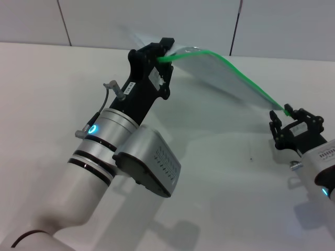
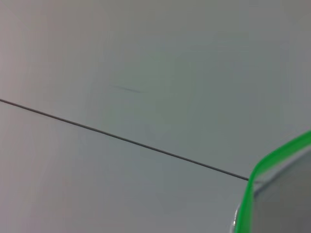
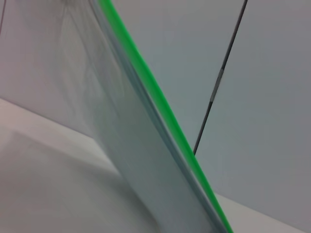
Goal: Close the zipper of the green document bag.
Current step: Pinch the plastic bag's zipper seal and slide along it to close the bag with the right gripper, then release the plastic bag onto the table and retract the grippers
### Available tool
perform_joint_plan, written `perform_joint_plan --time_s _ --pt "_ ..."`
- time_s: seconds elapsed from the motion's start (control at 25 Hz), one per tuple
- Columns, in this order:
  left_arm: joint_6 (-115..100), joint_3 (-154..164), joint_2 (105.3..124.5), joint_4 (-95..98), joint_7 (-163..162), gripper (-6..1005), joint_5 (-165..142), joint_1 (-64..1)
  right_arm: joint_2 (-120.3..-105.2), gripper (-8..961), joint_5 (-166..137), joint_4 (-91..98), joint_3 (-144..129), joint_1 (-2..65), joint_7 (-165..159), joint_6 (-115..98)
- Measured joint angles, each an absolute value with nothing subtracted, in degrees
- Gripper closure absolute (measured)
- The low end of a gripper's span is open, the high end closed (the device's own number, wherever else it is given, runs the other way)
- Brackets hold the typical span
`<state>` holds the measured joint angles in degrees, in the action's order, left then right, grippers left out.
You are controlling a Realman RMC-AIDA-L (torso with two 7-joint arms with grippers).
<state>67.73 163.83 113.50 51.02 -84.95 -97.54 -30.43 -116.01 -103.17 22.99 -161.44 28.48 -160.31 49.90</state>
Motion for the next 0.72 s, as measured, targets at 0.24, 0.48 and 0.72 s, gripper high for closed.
perform_joint_plan --time_s 0.24,0.48,0.72 --pt "68.1 163.9 113.47 51.1 -87.7 809 -98.4 -30.5 -116.28 565 -103.2 23.1 -159.5 27.7 -160.0 51.8" --pt "68.5 163.9 113.37 51.1 -89.5 646 -99.4 -30.5 -116.45 276 -102.4 24.5 -158.3 27.1 -158.2 52.8" --pt "69.2 163.8 113.37 51.1 -89.7 376 -99.7 -30.5 -116.45 188 -98.4 26.2 -158.4 26.7 -154.1 54.6"
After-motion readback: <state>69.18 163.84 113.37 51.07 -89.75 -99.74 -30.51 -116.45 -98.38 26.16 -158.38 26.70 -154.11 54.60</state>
